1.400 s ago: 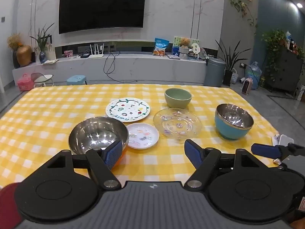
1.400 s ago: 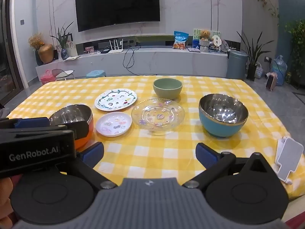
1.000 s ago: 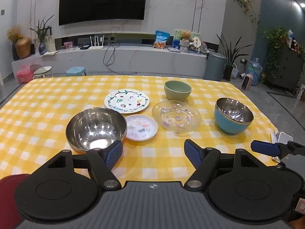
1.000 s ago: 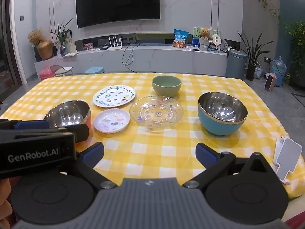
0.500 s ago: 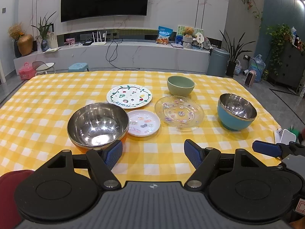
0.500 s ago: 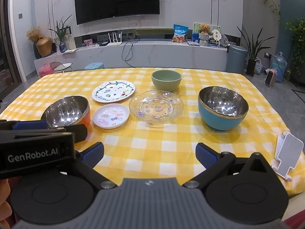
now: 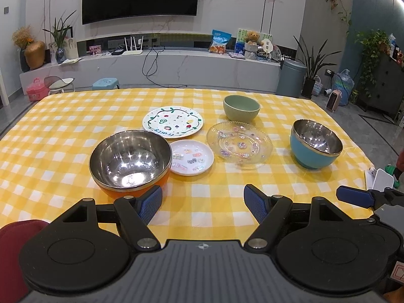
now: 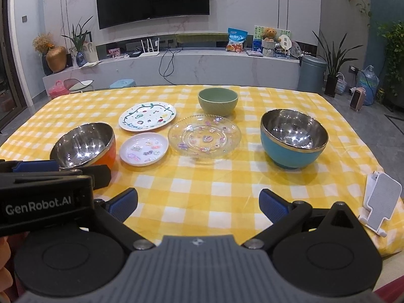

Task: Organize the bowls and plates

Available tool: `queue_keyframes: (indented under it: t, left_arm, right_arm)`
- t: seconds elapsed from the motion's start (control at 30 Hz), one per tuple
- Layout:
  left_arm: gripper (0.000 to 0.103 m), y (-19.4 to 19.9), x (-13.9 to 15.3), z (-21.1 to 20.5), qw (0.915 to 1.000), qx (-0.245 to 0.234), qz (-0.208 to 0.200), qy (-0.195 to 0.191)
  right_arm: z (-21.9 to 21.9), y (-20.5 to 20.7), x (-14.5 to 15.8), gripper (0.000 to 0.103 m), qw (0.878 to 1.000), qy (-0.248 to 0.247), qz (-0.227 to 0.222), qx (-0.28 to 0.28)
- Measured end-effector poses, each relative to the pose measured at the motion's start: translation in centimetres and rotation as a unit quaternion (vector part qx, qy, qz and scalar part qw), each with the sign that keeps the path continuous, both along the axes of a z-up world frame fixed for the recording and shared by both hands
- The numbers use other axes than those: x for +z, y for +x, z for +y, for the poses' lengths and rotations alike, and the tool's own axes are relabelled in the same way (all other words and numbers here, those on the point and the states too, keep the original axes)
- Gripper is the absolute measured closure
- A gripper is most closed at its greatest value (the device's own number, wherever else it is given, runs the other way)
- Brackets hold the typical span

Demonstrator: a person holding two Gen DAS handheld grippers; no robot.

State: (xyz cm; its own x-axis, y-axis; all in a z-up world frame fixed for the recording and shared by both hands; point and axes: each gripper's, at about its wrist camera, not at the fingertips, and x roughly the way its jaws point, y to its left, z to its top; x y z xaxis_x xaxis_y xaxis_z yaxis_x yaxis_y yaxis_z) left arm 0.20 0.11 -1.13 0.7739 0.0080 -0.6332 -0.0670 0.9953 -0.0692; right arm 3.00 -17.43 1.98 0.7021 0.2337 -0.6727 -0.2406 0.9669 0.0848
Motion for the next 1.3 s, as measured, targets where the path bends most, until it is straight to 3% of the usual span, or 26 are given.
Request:
queue_keyframes:
  t: [0.33,0.7,0.87,1.03,1.13,1.3]
  left_arm:
    - [0.016,0.2,0.0,0.0,1.0000,-0.007,-0.002,0.000]
    - [0.016,0.0,0.9,0.4,0.9983,0.001,-0.059,0.001]
    - [0.027,-0.1,1.5,-0.5,0.9969,-0.007,-0.070,0.037]
    - [0.030,-0.7,2.6,-0.3,0.9948,-0.004,-0.096,0.031]
    - [0.030,-0.9,3.8,-0.2,0.9915,-0.007,-0.120,0.051]
    - [0.032,-0.3,6.8,0.9,0.9835,0.080,-0.159,0.035]
  right_arm:
    - [-0.2,0.1,0.0,0.003,1.000,-0.002,0.003,-0.002]
    - [-3.2,0.8,0.3,0.003,0.998,0.040,0.003,-0.047]
    - [-4.7,1.1,0.7,0.003,0.995,0.067,-0.011,-0.067]
    - [-5.6,1.5,0.9,0.003,0.992,0.097,-0.002,-0.085]
    - [-5.7,1.6,1.0,0.003,0.992,0.097,-0.005,-0.085]
    - [-5.7,1.8,1.1,0.003,0.994,0.079,0.001,-0.073]
